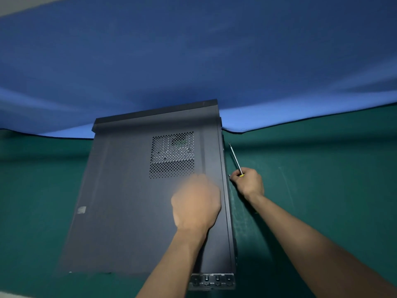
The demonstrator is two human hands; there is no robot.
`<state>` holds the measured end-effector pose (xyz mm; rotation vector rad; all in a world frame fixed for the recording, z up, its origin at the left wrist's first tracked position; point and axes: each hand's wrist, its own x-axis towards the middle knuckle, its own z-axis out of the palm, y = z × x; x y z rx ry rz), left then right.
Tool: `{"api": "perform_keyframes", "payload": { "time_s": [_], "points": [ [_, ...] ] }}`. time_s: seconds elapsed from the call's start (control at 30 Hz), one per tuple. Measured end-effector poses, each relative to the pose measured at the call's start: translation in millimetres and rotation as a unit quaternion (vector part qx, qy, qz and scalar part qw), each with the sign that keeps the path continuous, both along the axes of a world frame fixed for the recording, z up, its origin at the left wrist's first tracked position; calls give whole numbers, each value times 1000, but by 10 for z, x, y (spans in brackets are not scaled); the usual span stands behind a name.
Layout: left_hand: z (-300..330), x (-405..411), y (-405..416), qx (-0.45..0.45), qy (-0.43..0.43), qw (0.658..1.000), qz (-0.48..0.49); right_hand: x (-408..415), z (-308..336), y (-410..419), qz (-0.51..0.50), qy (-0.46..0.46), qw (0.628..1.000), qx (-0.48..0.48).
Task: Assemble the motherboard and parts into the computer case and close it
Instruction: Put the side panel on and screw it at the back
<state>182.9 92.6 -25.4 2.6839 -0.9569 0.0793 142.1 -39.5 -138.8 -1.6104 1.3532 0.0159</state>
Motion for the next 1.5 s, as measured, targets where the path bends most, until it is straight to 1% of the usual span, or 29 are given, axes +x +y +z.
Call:
{"api": "perform_keyframes", "payload": {
  "time_s": [0.23,0.33,0.5,0.63,0.7,0.77,0.83,0.9,0.97,1.07,1.13,1.27,1.37,1.4,1.43,1.47,1.5],
  "points": [
    [-5,9,5,0,-1,1000,-2,29,-43,45,34,34,998,-33],
    [-6,7,7,2,2,1000,-6,7,-29,76,17,21,999,-21],
    [-43,1,12,-1,8,1000,2,-171,104,150,-76,-66,993,65],
    [-28,2,25,6,17,1000,3,-448,418,293,-143,-159,965,148],
    [2,-10,46,-6,40,999,2,-577,646,388,-165,-198,950,179],
    [44,-19,111,-58,97,994,16,-667,903,491,-174,-223,939,195],
    [117,-45,192,-148,177,973,10,-710,1152,583,-179,-239,932,204],
    [242,-116,280,-227,269,935,-38,-706,1382,687,-184,-252,927,208],
    [397,-219,387,-278,330,898,-80,-674,1595,814,-191,-267,920,214],
    [553,-284,591,-334,366,866,-75,-602,1835,1040,-198,-287,903,251],
    [615,-273,762,-357,377,853,-56,-570,1957,1205,-187,-291,894,285],
    [722,-219,1138,-366,334,866,-61,-512,2139,1563,-167,-286,883,332],
    [781,-184,1398,-383,336,858,-59,-476,2262,1823,-130,-287,886,339],
    [800,-174,1469,-393,354,848,-41,-468,2310,1904,-108,-285,890,340],
    [821,-161,1538,-409,380,830,-13,-465,2359,1986,-84,-281,894,339],
    [841,-143,1608,-432,413,801,25,-467,2403,2068,-61,-279,899,333],
    [866,-117,1675,-460,449,763,63,-473,2438,2140,-44,-281,905,316]
  ]
}}
